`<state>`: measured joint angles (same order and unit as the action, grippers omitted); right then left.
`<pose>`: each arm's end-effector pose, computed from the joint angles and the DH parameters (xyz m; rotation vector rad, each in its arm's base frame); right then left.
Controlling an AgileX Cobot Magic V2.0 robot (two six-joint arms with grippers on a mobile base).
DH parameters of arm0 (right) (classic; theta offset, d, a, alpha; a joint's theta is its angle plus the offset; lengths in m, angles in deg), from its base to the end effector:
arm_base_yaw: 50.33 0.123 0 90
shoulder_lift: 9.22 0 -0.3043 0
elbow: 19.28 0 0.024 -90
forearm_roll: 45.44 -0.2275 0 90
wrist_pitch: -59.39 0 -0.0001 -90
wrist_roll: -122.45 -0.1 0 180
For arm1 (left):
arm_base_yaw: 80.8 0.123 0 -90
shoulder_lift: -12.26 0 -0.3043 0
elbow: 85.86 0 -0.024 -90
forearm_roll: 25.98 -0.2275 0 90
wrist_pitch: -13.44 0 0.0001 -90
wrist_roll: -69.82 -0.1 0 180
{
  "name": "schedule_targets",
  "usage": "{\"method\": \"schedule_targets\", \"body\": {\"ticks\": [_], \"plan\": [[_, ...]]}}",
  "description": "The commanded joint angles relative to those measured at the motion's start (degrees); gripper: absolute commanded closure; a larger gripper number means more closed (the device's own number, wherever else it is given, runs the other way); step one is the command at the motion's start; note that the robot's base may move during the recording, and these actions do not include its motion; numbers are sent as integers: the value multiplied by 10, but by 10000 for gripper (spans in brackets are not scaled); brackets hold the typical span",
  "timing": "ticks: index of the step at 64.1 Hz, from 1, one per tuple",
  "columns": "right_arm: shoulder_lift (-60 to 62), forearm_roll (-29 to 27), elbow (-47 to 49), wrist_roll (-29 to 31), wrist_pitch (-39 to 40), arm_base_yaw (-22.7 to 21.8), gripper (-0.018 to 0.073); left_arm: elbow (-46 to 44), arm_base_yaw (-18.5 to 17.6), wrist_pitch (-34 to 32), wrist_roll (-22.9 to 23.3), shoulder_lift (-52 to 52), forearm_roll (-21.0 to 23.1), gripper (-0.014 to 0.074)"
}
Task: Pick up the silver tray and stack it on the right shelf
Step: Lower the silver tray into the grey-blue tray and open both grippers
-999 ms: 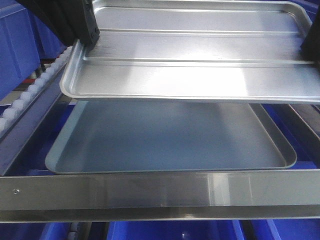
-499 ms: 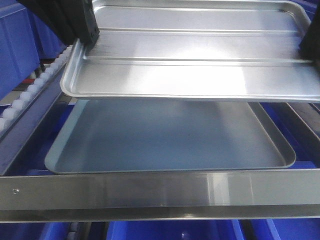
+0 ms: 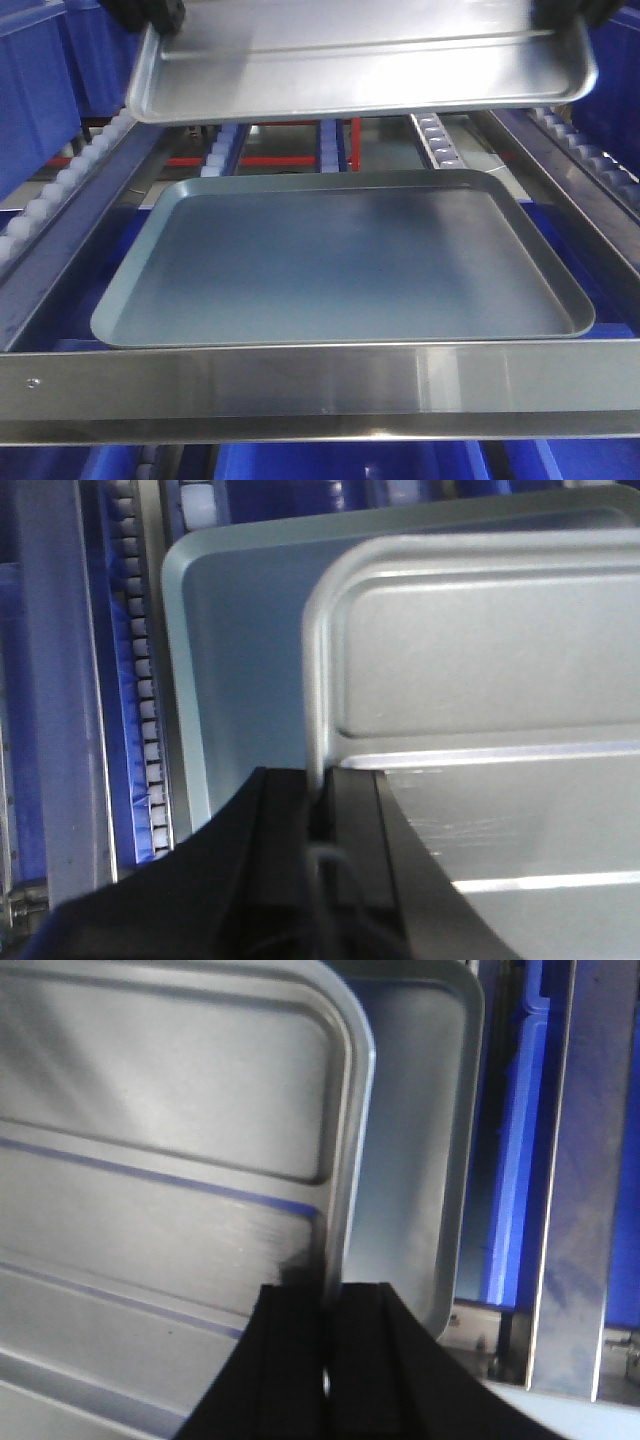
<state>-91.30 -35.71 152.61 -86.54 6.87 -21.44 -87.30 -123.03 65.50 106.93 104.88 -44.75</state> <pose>0.2220 0.1072 0.3692 -0.0699 2.4844 0.2208 0.2405 -0.1840 0.3703 0.2511 2.4311 -0.2093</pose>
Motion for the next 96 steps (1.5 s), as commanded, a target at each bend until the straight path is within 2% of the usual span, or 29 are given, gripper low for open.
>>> {"method": "schedule_targets", "body": {"ticks": [1, 15, 21, 34, 38, 43, 53, 57, 62, 74, 80, 84, 96], "plan": [[-27, 43, 31, 14, 40, -3, 503, -16, 15, -30, -13, 18, -11, 689], [-138, 97, 31, 14, 52, -4, 503, -16, 33, -35, -13, 97, -22, 689], [-172, 97, 31, 14, 63, -10, 503, -16, 33, -36, -13, 123, -35, 689], [-206, 93, 31, 14, 75, -28, 498, -16, 39, -48, -13, 155, -32, 689], [-205, 93, 31, 14, 77, -35, 479, -16, 42, -58, -13, 158, -24, 657], [-205, 92, 31, 14, 76, -39, 395, -16, 48, -68, -13, 159, -6, 533], [-205, 92, 31, 14, 73, -42, 99, -18, 49, -71, -13, 159, -3, 216], [-205, 92, 31, 14, 73, -42, -1, -21, 49, -67, -13, 159, -3, 148], [-203, 88, 31, 14, 73, -42, -74, -30, 49, -57, -13, 159, -3, 130], [-165, 63, 31, 14, 74, -42, -30, -59, 46, -8, -31, 145, -8, 133], [-126, 57, 31, 14, 69, -42, 40, -62, 34, 15, -45, 115, -16, 159], [-98, 57, 30, 14, 63, -42, 110, -57, 24, 27, -45, 88, -25, 228], [-2, 57, 1, 14, 61, -42, 417, 9, -20, -3, -41, -25, -50, 563]]}}
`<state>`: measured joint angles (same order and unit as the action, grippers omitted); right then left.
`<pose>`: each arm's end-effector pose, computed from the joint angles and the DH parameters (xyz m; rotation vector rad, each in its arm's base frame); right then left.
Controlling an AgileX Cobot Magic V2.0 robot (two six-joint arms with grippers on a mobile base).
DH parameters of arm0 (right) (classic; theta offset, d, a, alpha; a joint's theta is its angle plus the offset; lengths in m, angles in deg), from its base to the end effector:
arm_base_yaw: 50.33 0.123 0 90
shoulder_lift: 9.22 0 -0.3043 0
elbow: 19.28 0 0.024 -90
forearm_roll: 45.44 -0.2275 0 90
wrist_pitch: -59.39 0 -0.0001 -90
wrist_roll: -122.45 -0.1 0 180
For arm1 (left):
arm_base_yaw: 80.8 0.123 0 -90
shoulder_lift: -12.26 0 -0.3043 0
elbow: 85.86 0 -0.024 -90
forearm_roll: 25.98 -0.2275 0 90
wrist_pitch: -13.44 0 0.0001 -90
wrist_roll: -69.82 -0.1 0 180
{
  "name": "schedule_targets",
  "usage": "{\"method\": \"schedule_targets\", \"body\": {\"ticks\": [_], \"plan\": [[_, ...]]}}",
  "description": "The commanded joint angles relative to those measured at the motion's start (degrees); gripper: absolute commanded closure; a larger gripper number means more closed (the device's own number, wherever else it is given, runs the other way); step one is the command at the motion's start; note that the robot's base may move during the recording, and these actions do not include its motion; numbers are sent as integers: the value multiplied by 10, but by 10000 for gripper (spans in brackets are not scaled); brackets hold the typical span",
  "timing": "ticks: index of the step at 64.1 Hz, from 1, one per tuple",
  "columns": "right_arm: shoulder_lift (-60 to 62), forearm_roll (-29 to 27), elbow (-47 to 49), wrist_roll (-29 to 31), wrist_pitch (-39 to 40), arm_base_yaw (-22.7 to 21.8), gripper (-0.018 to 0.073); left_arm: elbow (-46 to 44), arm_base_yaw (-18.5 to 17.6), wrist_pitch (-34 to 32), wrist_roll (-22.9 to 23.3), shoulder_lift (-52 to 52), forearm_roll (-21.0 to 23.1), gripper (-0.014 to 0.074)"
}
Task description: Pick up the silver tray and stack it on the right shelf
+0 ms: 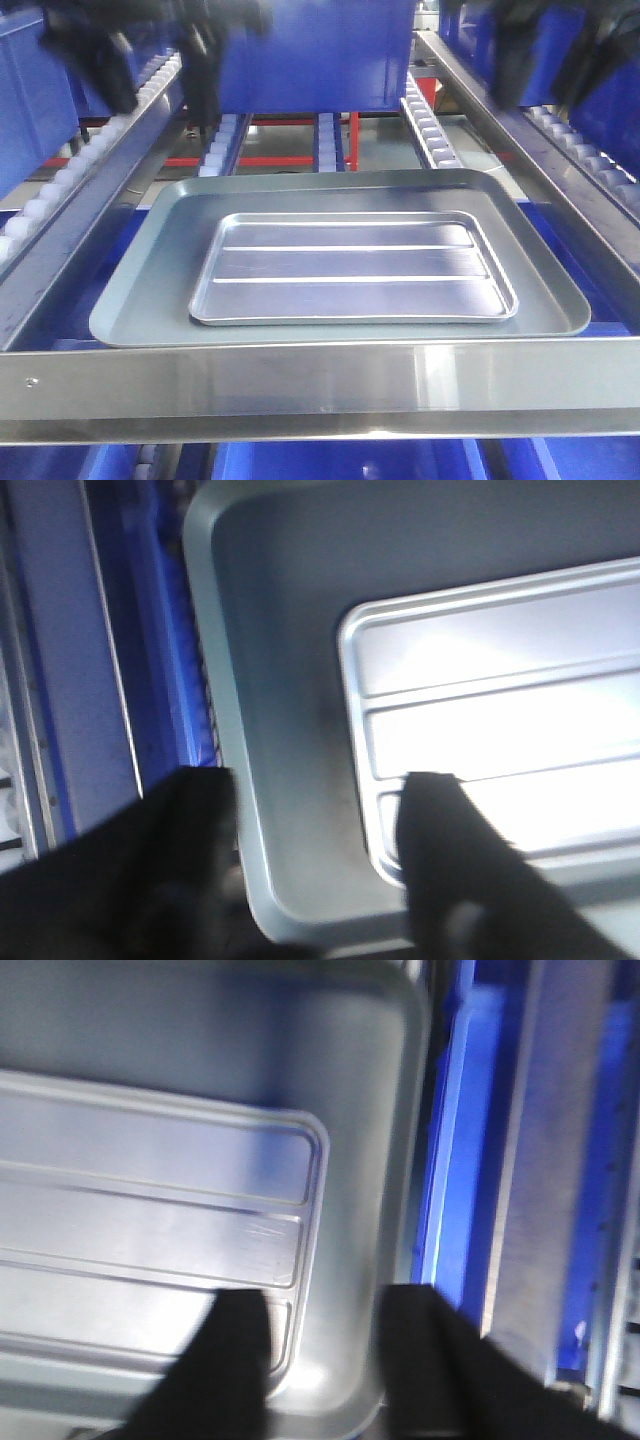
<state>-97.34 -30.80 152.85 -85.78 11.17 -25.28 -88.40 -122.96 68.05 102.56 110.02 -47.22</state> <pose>0.2593 0.1004 0.3485 -0.0666 2.4779 0.0853 0.2574 -0.1932 0.3467 0.3745 2.4865 -0.0484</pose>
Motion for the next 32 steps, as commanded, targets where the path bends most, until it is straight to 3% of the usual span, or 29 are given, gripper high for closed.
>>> {"method": "schedule_targets", "body": {"ticks": [1, 6, 15, 32], "plan": [[66, 8, -7, 7, 19, -3, 440, 29, -23, -34, 2, -86, -27, 591], [108, 8, -36, 12, 31, -3, 519, 78, -33, -70, 2, -131, -32, 705], [180, 8, -124, 47, 82, -3, 503, 205, -35, -165, 2, -219, -35, 689], [308, 8, -317, 77, 227, -3, 503, 445, -35, -406, 2, -367, -40, 689]]}}
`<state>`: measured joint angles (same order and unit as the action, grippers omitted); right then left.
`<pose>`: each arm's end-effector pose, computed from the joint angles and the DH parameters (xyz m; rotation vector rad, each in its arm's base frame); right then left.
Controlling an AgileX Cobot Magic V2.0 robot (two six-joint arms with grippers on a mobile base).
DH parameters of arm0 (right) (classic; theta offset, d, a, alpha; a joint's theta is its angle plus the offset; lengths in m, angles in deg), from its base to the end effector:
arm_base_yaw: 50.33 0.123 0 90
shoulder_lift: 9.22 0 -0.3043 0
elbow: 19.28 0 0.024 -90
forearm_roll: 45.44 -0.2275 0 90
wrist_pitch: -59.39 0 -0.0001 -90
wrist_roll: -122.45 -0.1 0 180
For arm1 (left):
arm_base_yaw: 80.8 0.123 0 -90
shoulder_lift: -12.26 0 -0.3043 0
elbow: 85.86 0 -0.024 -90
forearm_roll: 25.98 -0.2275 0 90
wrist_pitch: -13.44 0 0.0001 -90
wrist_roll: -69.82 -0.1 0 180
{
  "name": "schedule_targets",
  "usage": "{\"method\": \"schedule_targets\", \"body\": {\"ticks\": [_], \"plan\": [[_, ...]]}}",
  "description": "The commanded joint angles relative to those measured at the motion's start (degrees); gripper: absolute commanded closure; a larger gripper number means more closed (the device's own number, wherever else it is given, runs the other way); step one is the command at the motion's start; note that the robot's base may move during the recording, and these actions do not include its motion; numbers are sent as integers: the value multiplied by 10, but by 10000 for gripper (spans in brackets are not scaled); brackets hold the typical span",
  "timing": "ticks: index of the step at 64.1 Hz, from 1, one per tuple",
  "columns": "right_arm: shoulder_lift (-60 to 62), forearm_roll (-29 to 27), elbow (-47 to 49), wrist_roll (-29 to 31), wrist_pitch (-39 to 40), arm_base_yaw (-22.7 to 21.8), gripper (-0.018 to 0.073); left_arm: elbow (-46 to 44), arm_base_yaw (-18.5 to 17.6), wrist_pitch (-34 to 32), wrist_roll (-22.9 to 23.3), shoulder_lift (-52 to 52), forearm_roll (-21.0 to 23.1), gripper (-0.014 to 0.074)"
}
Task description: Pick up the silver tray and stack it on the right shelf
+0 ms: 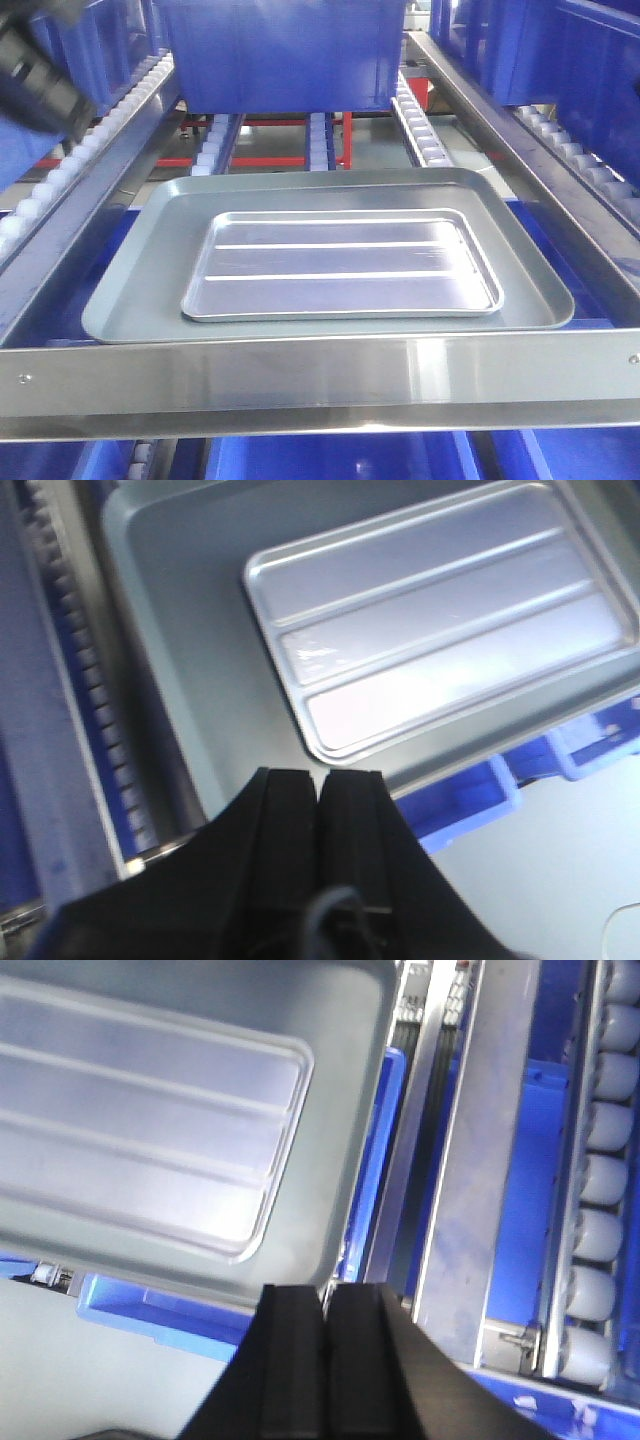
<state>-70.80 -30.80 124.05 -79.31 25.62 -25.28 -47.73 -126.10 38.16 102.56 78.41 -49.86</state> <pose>0.1493 0.0543 0.3165 -0.2363 2.2729 0.1541 0.1400 -0.1174 0.3089 0.5700 2.1565 -0.3539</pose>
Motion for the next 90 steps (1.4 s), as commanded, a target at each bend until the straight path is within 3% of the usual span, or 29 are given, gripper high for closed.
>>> {"method": "schedule_targets", "body": {"ticks": [1, 12, 32, 68, 72, 74, 77, 84, 87, 90], "plan": [[54, 8, -42, 12, 92, -3, 503, 49, -4, -118, 2, -60, -13, 689], [169, 11, -125, 13, 149, -3, 503, 138, -4, -197, 2, -166, -13, 689], [364, 28, -147, 13, 163, -3, 503, 159, -4, -196, 2, -305, -13, 689], [374, 28, -147, 13, 160, -3, 503, 159, -4, -196, 2, -310, -13, 689], [374, 28, -147, 13, 160, -3, 503, 159, -4, -196, 2, -307, 21, 689], [374, 28, -147, 13, 160, -3, 503, 159, -4, -192, -7, -308, 48, 689], [374, 28, -147, 13, 160, -3, 503, 159, -2, -191, -68, -314, 107, 689], [374, 28, -147, 13, 160, -3, 503, 159, 10, -192, -293, -333, 232, 689], [374, 28, -147, 13, 160, -3, 503, 159, 26, -187, -327, -343, 242, 689], [374, 28, -147, 13, 160, -3, 503, 162, 52, -181, -330, -358, 242, 689]]}}
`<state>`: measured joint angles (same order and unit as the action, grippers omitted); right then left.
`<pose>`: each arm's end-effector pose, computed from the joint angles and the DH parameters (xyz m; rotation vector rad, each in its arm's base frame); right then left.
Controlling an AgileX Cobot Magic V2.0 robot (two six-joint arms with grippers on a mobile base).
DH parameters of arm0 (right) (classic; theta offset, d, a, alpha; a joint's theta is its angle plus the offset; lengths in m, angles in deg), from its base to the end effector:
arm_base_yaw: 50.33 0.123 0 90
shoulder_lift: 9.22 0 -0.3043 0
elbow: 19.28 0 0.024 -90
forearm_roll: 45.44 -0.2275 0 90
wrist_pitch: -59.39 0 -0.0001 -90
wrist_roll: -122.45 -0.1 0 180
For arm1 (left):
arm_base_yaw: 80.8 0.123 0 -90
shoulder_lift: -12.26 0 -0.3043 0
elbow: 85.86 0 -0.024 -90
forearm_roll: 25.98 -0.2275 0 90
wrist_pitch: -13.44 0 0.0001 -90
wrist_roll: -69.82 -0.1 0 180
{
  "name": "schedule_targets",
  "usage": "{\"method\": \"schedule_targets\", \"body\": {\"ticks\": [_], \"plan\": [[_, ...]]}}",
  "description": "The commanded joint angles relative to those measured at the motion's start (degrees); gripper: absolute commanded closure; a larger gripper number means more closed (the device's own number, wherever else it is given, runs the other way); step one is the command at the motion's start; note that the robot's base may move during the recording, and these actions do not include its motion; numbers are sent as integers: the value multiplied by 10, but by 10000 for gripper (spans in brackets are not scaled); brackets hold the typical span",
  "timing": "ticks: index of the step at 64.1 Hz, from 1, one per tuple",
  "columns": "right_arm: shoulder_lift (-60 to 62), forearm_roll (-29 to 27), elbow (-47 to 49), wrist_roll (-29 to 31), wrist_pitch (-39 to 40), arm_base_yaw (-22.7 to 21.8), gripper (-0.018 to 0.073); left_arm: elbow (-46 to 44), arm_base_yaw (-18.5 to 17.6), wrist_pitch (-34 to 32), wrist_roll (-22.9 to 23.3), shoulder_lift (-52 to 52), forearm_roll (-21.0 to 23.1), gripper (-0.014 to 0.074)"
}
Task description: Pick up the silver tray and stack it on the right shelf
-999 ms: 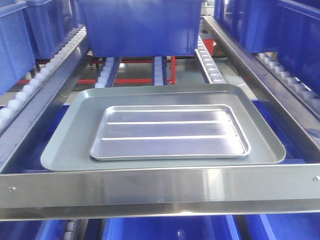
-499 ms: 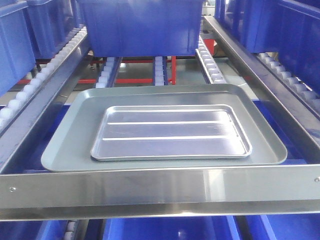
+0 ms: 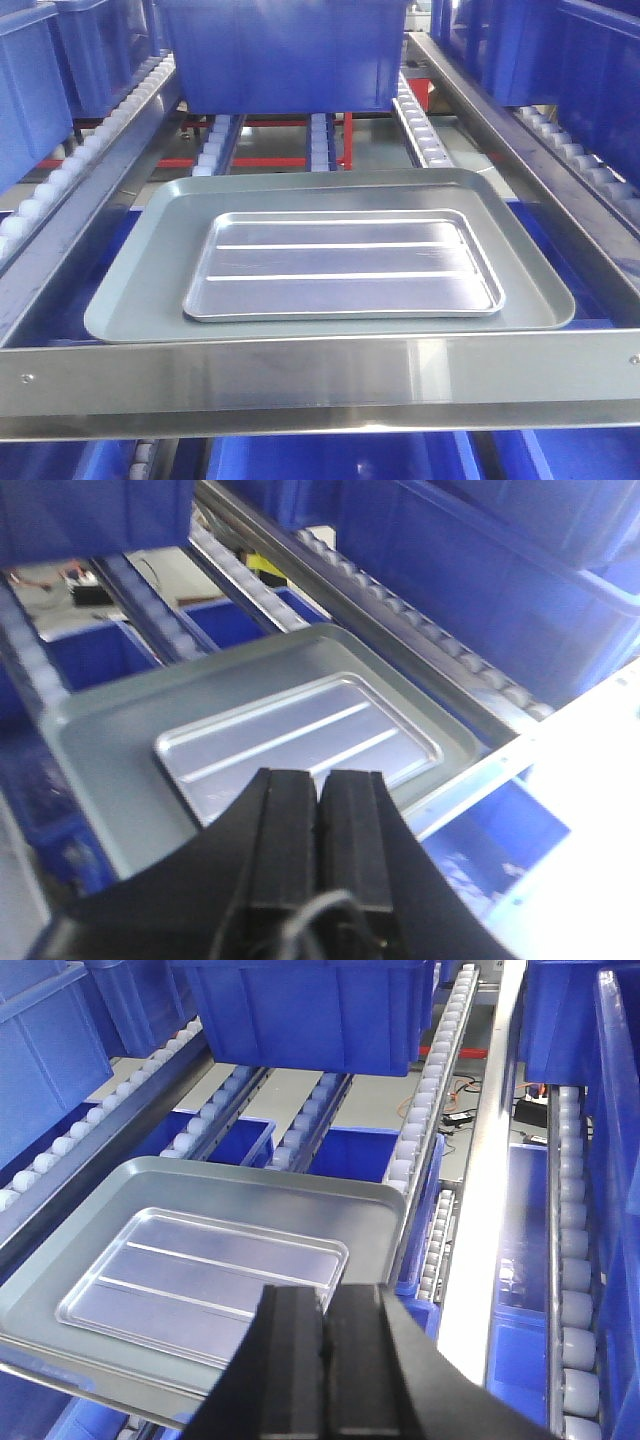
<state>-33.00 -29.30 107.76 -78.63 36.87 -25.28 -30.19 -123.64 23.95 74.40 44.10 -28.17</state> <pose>0.0370 0.0055 0.3065 -0.2055 1.7152 0.3110 0.0494 -0.0449 0.3034 0.5978 1.6395 -0.5781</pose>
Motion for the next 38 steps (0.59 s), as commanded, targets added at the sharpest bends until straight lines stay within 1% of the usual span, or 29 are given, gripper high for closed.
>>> {"method": "schedule_targets", "body": {"ticks": [1, 8, 16, 26, 34, 35, 36, 38], "plan": [[-4, 13, 15, 6, 47, -3, 503, -12, 39, -37, -49, -20, 25, 689], [-4, 13, 15, 6, 47, -3, 503, 25, 118, -45, -49, -67, 25, 689], [-4, 13, 15, 6, 47, -3, 503, 97, 215, -97, -49, -136, 26, 689], [-4, 13, 15, 6, 47, -3, 503, 189, 308, -172, -49, -214, 28, 689], [-4, 13, 15, 6, 47, -3, 503, 250, 379, -207, -46, -261, 28, 689], [-4, 13, 15, 6, 47, -3, 503, 250, 387, -204, -46, -263, 30, 689], [-4, 13, 15, 6, 47, -3, 503, 249, 397, -188, -46, -263, 31, 689], [-4, 13, 15, 6, 47, -3, 503, 248, 414, -189, -46, -260, 31, 689]]}}
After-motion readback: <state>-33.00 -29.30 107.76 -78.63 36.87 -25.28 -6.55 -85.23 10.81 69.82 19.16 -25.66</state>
